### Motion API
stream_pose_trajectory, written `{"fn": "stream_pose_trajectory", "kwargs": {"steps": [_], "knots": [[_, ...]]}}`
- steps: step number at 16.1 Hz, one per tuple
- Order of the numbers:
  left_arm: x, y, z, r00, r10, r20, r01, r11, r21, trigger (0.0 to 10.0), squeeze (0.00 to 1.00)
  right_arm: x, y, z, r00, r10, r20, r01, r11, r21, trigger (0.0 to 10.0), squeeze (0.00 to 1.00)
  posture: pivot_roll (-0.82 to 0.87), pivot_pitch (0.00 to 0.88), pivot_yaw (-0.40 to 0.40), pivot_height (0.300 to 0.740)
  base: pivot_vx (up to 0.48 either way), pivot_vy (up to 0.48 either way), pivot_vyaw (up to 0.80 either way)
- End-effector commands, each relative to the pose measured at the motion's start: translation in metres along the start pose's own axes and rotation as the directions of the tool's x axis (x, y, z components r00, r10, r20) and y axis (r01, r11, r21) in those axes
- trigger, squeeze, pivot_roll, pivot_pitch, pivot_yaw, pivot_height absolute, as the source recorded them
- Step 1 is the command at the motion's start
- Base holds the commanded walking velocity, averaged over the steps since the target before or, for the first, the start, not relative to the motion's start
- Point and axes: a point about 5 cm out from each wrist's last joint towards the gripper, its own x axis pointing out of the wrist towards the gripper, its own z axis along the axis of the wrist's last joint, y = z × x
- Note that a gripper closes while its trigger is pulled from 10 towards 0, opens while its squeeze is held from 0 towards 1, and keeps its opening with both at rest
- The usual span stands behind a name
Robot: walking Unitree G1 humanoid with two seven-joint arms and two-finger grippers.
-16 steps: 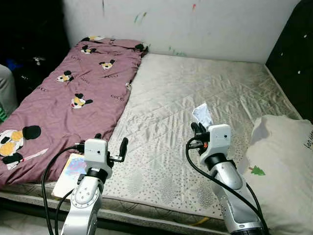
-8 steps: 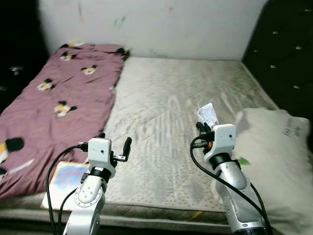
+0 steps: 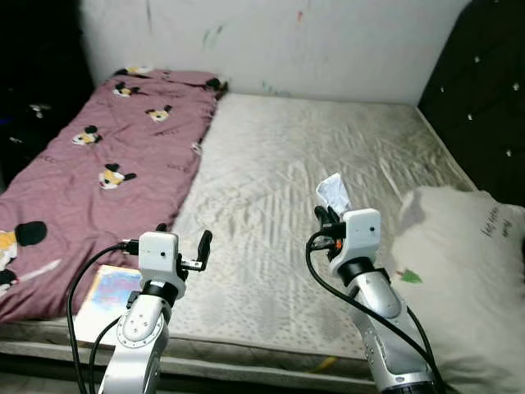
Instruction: Clean up the room
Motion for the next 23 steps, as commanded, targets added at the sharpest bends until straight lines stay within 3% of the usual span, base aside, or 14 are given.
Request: {"fn": "stream_pose_trajectory", "kwargs": {"steps": [1, 6, 18, 23], "knots": [[0.0014, -0.0007, 0.0015, 1.000, 0.003, 0.001, -0.003, 1.000, -0.013, 10.0, 0.00, -0.0006, -0.0034, -0.0006, 1.000, -0.018, -0.002, 0.018, 1.000, -0.001, 10.0, 0.00, 0.06, 0.000, 0.025, 0.740, 0.000, 0.255, 0.00], [0.0030, -0.0015, 0.0023, 1.000, 0.002, 0.001, -0.002, 1.000, -0.019, 10.0, 0.00, 0.0001, -0.0040, 0.0008, 1.000, -0.016, 0.002, 0.016, 1.000, -0.004, 10.0, 0.00, 0.06, 0.000, 0.025, 0.740, 0.000, 0.465, -0.75], [0.0049, -0.0013, 0.0017, 1.000, 0.015, -0.001, -0.015, 1.000, -0.011, 10.0, 0.00, 0.0026, -0.0010, 0.0018, 1.000, 0.019, 0.018, -0.018, 1.000, -0.018, 10.0, 0.00, 0.06, 0.000, 0.021, 0.740, 0.000, 0.480, 0.00], [0.0040, -0.0009, 0.0014, 1.000, 0.022, -0.003, -0.022, 1.000, -0.011, 10.0, 0.00, 0.0019, 0.0018, 0.0006, 0.999, 0.037, 0.018, -0.036, 0.999, -0.021, 10.0, 0.00, 0.07, 0.000, 0.022, 0.740, 0.000, 0.480, 0.57]]}}
